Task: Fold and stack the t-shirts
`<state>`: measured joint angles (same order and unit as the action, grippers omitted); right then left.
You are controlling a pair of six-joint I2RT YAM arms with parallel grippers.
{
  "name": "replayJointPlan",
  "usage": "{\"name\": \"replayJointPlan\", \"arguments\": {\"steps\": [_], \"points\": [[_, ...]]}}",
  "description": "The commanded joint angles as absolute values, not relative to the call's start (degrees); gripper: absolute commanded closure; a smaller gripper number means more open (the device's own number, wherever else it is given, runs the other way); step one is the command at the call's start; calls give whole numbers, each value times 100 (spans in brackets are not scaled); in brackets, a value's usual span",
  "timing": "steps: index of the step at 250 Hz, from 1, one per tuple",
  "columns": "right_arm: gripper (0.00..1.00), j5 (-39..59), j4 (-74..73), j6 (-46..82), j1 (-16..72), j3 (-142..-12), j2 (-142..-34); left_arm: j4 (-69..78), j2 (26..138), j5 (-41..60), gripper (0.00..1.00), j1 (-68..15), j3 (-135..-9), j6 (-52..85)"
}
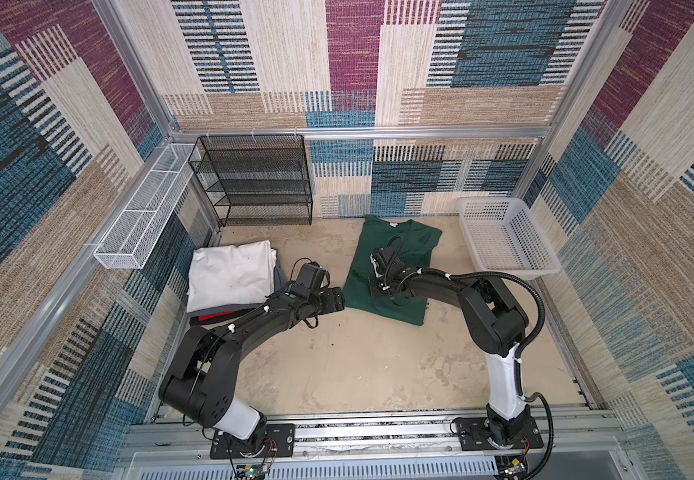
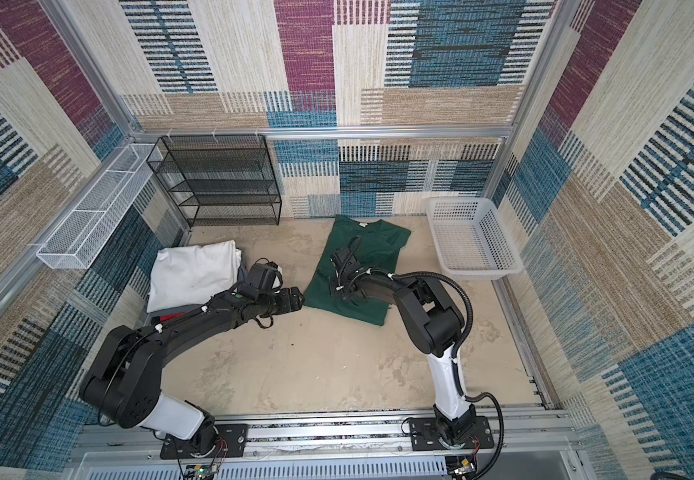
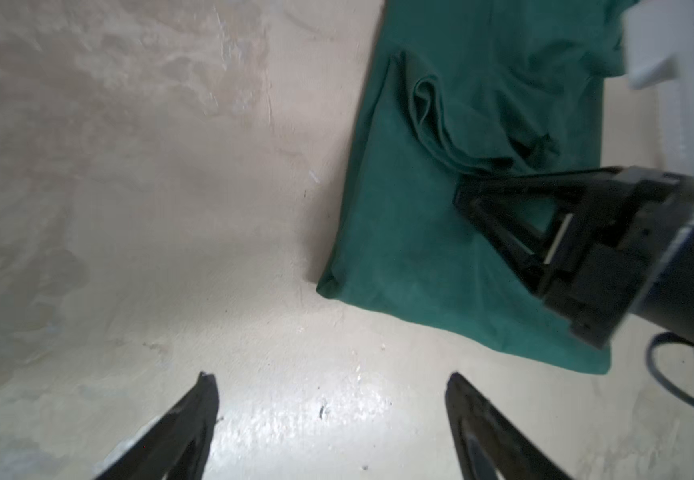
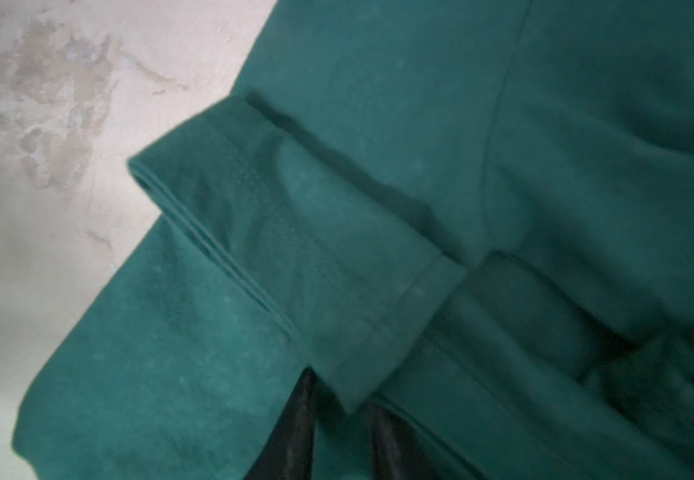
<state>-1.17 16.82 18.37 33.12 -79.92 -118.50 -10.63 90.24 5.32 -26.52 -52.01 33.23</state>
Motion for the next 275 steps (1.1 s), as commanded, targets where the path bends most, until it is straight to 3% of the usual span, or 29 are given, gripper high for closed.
{"name": "replayJointPlan", "arguments": {"steps": [1,97,161,174,207,275], "points": [[74,-351,1674,1771,3215,-8163,-11940,-957,9400,869,15,-2654,-5398,3234],[76,-453,1421,1758,2757,-8381,-12051,-1182,10178,1021,17,-2662,-5985,3118],[71,-481,1538,1529,2439,-9043,-12384,-1411,10265,934,17,-2658,-6176,2989],[60,-547,1606,1494,2435,-9068,-12280,-1450,10296,927,17,-2661,-6221,2947],[0,-655,1501,1613,2419,-8493,-11422,-1431,10334,912,17,-2654,-6273,2894],[2,-140,1430,2510,2235,-6368,-8902,-1283,10593,1193,17,-2645,-6489,2803]]}}
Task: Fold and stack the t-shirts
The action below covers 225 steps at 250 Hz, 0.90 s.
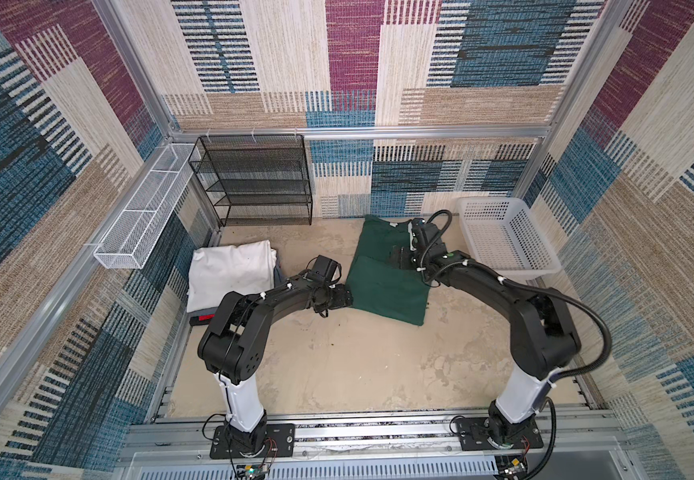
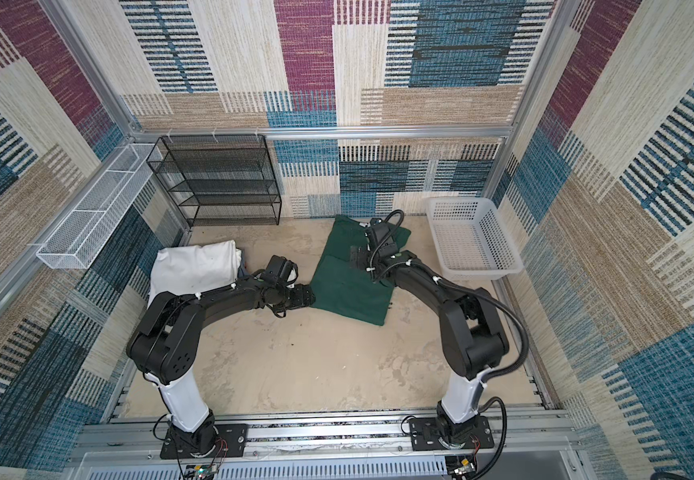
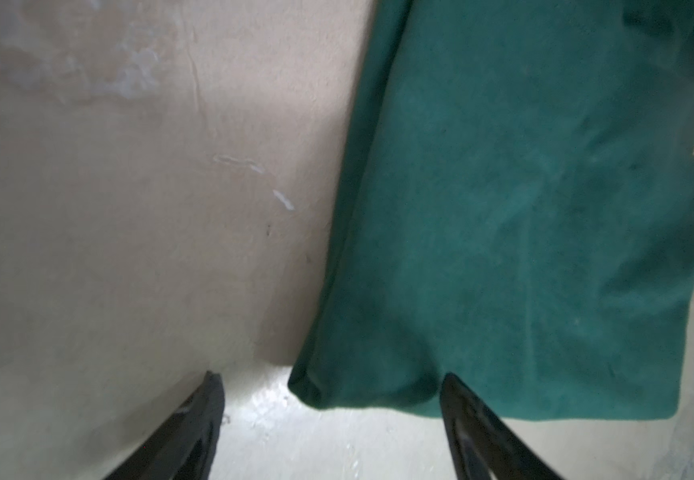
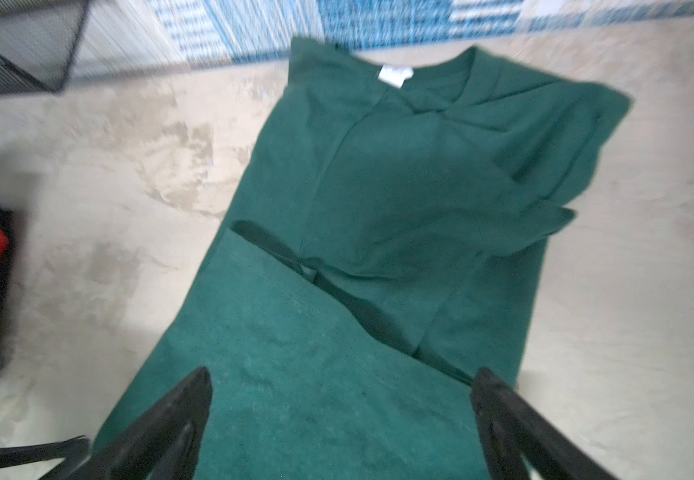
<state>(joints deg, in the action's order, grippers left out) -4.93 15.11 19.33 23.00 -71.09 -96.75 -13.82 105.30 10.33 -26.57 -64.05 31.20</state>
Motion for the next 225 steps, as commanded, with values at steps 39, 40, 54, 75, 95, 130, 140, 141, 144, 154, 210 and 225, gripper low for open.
{"name": "replayJointPlan", "arguments": {"steps": [39,40,54,75,95,130,140,141,144,154,210,225], "points": [[1,231,1430,3245,2197,-5229,-7860,-1186,10574,1261,17,-2558,-6396,2733],[2,239,1431,3262,2193,-5203,-7841,-1182,10569,1263,17,-2558,-6388,2733],[2,381,1409,3507,2163,-4849,-7592,-1083,10530,1311,17,-2512,-6294,2746],[2,579,1336,3846,2120,-4332,-7290,-970,10479,1388,17,-2448,-6181,2752],[2,808,1173,4130,2118,-3863,-7090,-850,10444,1422,17,-2395,-6062,2747],[2,1218,836,4530,2109,-3201,-6982,-784,10407,1478,17,-2323,-5960,2779],[2,1326,683,4615,2109,-3045,-6965,-778,10385,1469,17,-2311,-5947,2778],[2,1335,667,4623,2109,-3026,-6963,-776,10382,1468,17,-2311,-5944,2782],[2,1371,615,4653,2109,-2979,-6967,-774,10372,1468,17,-2298,-5935,2785],[1,1444,484,4736,2109,-2844,-6971,-756,10341,1459,17,-2287,-5916,2787],[1,1654,94,4916,2109,-2566,-7264,-721,10343,1529,18,-2263,-5866,2848],[0,1707,-53,5002,2109,-2495,-7376,-701,10345,1548,18,-2258,-5824,2882]]}}
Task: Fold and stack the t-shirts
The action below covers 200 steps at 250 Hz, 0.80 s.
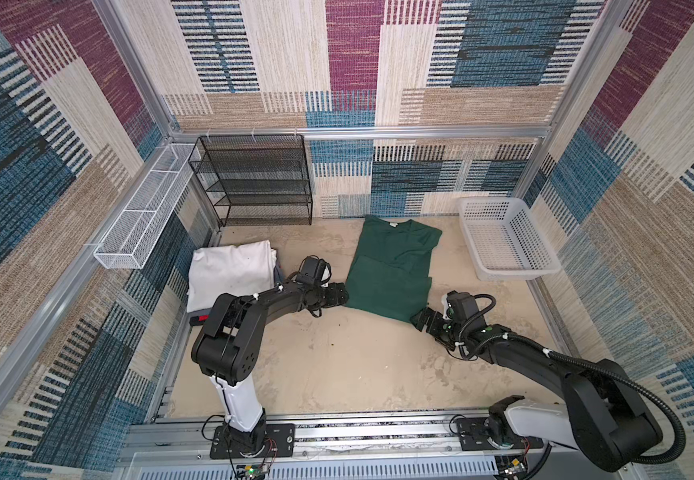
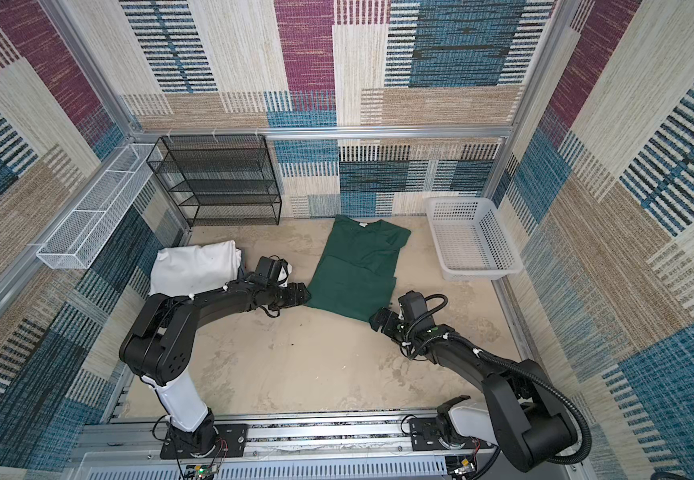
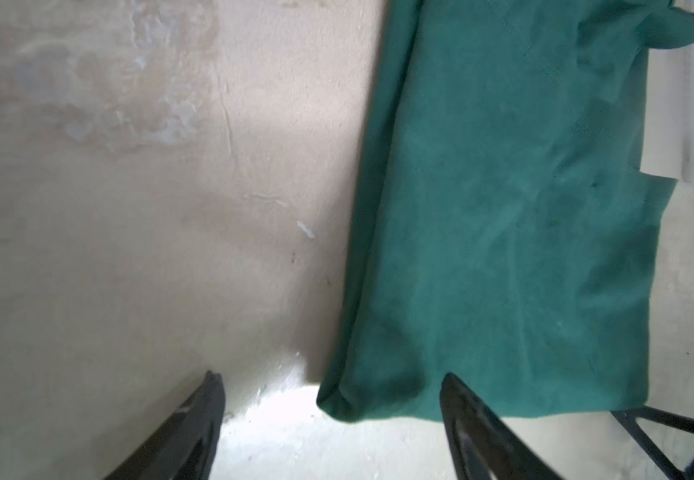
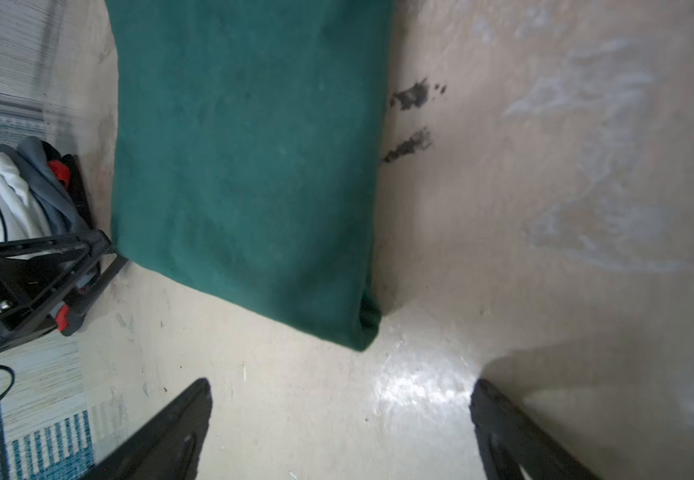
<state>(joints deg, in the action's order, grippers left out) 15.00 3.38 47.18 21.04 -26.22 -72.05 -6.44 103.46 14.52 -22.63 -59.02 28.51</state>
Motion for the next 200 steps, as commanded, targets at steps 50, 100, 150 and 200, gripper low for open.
{"name": "replayJointPlan", "arguments": {"steps": [50,100,150,200], "points": [[6,1590,-273,5097,2107,-2392,-7730,-536,10362,1670,19,-2254,-5755,2979],[18,1292,-334,5133,2109,-2431,-7892,-537,10423,1679,20,-2239,-5810,2995],[29,938,-42,4983,2109,-2636,-8181,-473,10612,1773,26,-2236,-5882,3061],[31,879,15,4931,2103,-2778,-8372,-478,10779,1758,32,-2238,-5933,3051]]}}
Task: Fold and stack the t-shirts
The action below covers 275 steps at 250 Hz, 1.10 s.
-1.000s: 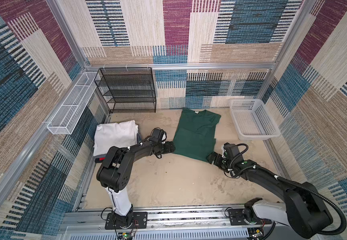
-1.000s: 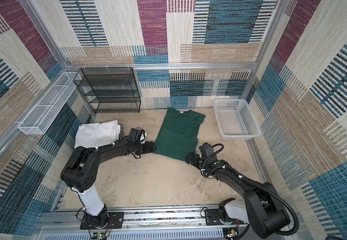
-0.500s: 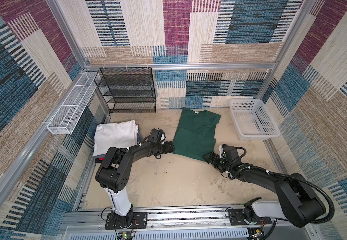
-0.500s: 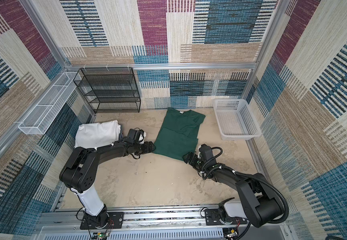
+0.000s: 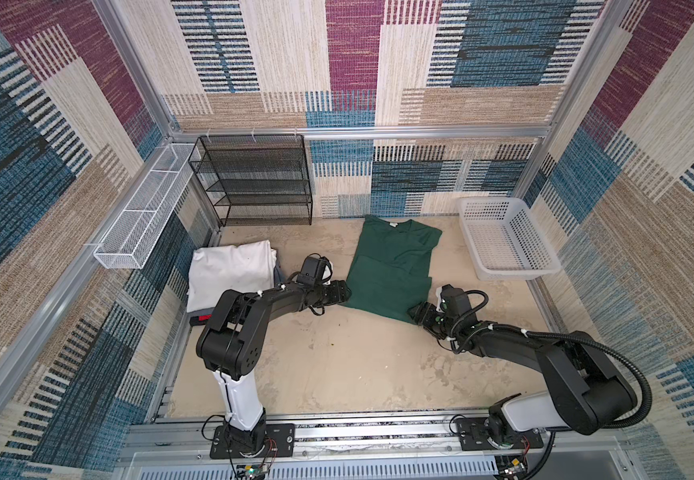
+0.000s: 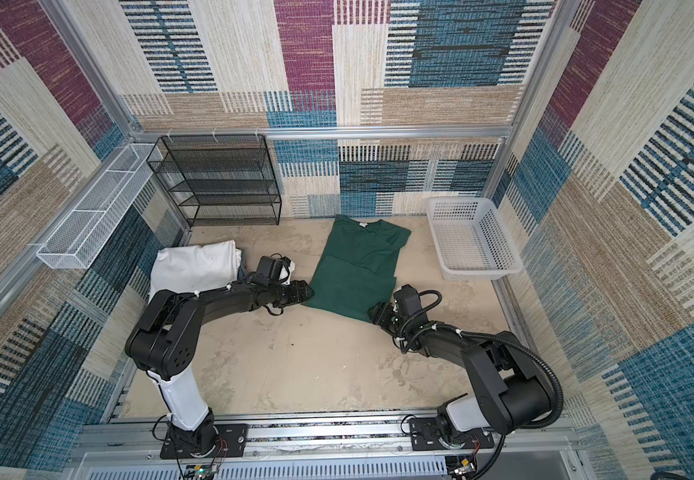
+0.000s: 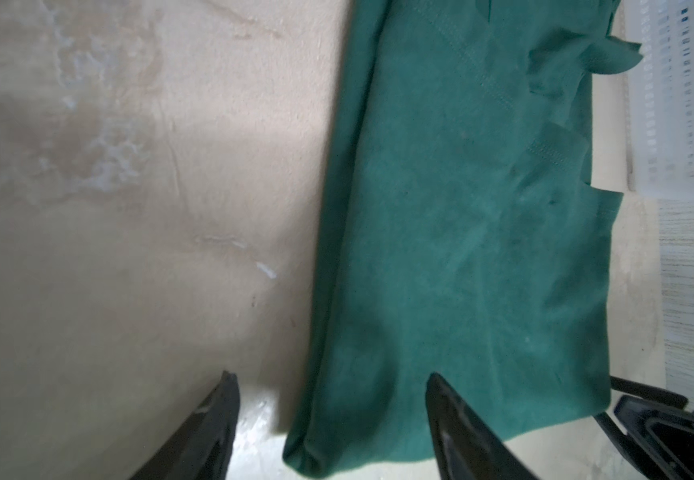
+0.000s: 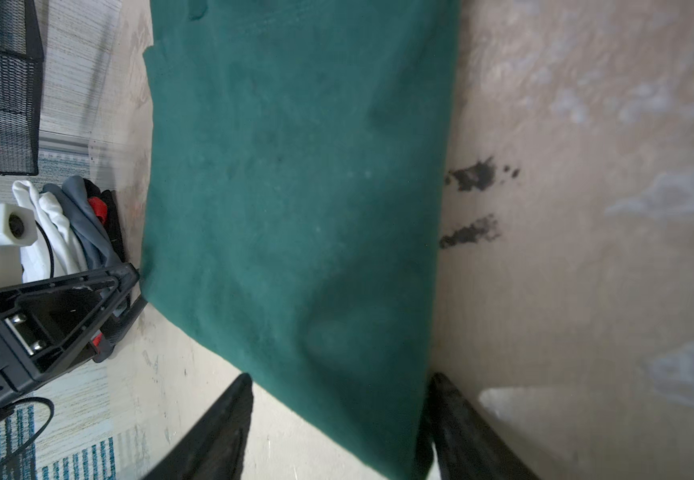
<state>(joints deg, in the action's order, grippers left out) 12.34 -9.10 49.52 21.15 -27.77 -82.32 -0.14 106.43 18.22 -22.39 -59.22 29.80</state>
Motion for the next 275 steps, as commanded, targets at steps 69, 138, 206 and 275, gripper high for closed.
{"name": "replayJointPlan", "arguments": {"steps": [69,138,206,275], "points": [[47,860,1,4915,2109,-2838,-8450,-343,10915,1977,49,-2244,-5889,3191],[78,958,50,4666,2109,-3161,-8870,-441,10998,2074,95,-2255,-5871,3204],[100,864,243,4460,2109,-3334,-8837,-700,10743,1934,100,-2255,-5854,3113],[100,960,227,4171,2109,-3289,-8367,-782,10506,1918,100,-2257,-5777,3169]]}}
